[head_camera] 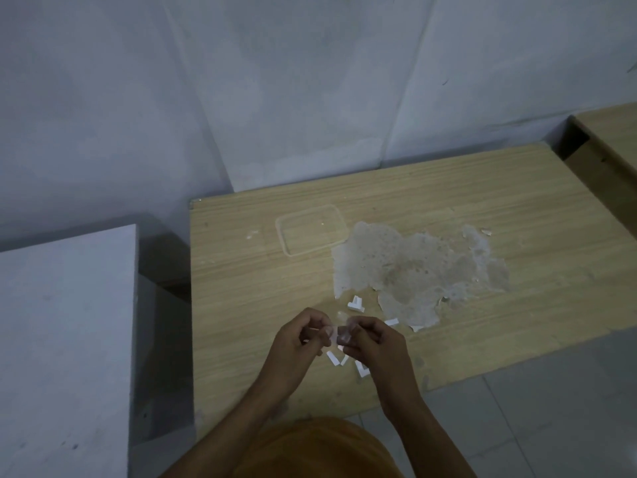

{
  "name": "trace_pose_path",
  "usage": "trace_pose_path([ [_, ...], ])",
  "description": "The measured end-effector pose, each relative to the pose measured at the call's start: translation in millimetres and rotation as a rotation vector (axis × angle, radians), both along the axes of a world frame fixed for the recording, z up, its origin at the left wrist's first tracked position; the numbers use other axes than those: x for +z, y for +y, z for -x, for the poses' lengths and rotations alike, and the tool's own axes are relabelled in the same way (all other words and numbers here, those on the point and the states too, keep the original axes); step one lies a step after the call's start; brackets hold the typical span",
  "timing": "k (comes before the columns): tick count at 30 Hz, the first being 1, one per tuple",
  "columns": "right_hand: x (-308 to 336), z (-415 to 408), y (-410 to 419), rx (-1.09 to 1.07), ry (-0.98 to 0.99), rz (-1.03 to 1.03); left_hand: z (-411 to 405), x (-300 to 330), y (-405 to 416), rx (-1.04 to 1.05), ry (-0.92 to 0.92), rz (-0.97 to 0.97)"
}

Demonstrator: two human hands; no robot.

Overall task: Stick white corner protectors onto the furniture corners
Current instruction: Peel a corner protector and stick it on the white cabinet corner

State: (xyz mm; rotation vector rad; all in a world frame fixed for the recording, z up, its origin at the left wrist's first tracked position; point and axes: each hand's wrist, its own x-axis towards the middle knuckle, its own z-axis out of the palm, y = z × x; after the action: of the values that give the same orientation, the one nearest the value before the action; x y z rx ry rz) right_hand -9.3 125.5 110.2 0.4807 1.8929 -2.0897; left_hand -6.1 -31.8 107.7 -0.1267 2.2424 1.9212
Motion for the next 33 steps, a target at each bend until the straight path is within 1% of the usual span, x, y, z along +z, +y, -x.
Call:
trace_pose_path([
  [7,-20,-4,15,-0.017,-0.134,0.059,-12,-42,-9,0.053,-0.1,0.156],
  [11,-32,-12,22,0.025,-0.183,0.015,-13,-70,-5,0.005,-0.232,0.285],
  [14,-39,-18,24,0.044,-0.219,0.002,-9,-84,4,-0.051,-0.298,0.306],
  [17,-43,-23,24,0.054,-0.249,0.003,-7,-89,12,-0.101,-0.299,0.329],
  [20,-48,-26,22,0.081,-0.26,-0.007,-8,-86,13,-0.09,-0.315,0.352],
  [22,-50,-25,19,0.102,-0.263,-0.022,-12,-81,10,-0.045,-0.283,0.343],
  [25,-53,-21,10,0.155,-0.253,-0.073,-21,-67,1,0.037,-0.185,0.256],
  [27,-53,-16,1,0.177,-0.246,-0.085,-28,-56,-8,0.034,-0.138,0.213],
  [30,-51,-8,-16,0.252,-0.201,-0.059,-37,-43,-20,0.015,-0.126,0.207],
  [33,-47,-3,-38,0.364,-0.159,-0.012,-45,-34,-30,0.046,-0.115,0.223],
])
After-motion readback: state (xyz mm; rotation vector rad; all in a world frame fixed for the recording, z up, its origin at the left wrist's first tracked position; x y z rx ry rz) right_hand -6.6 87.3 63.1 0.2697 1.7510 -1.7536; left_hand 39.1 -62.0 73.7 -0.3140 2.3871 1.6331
